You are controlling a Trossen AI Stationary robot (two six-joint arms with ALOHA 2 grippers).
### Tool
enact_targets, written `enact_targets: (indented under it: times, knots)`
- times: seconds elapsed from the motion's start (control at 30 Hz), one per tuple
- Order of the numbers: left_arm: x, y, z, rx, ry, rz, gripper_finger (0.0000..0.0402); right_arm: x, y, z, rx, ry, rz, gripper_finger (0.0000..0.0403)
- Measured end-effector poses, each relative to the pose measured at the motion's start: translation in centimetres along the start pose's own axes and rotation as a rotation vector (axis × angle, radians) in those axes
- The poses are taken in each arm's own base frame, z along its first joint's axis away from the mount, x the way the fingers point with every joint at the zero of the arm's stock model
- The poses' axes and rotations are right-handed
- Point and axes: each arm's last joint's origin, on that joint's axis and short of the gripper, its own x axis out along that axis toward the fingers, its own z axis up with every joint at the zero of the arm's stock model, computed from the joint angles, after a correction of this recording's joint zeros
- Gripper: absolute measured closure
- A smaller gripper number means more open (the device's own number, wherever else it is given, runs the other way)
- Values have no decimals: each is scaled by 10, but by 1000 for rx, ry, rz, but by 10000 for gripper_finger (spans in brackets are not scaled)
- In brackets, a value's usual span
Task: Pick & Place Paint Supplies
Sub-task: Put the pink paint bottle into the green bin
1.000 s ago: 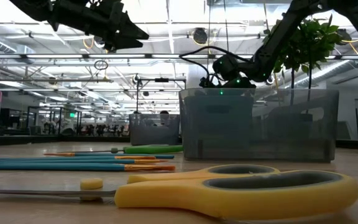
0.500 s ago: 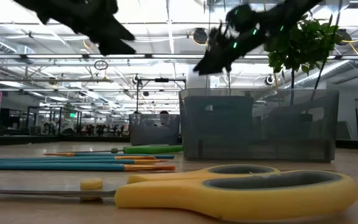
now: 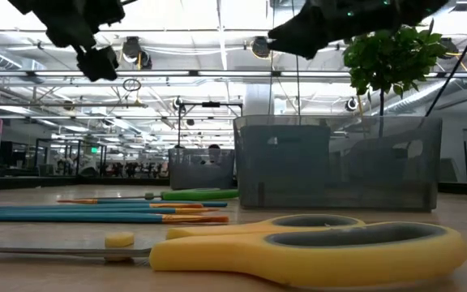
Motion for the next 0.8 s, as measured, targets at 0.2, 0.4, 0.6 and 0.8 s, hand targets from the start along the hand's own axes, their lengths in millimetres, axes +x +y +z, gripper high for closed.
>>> enact_targets:
  times: [0.2, 0.4, 0.6, 0.8]
  knots:
    - [20, -25, -9, -35, 131, -65, 94, -4, 12, -11, -33, -146, 18, 161]
    - [41, -51, -26, 28, 288, -74, 108, -4, 21, -6, -6, -184, 53, 161]
    - [56, -71, -39, 12, 378, -99, 105, -4, 30, -2, -1, -219, 87, 161]
    - [65, -80, -47, 63, 383, 2, 99, -4, 37, -1, 1, -227, 99, 161]
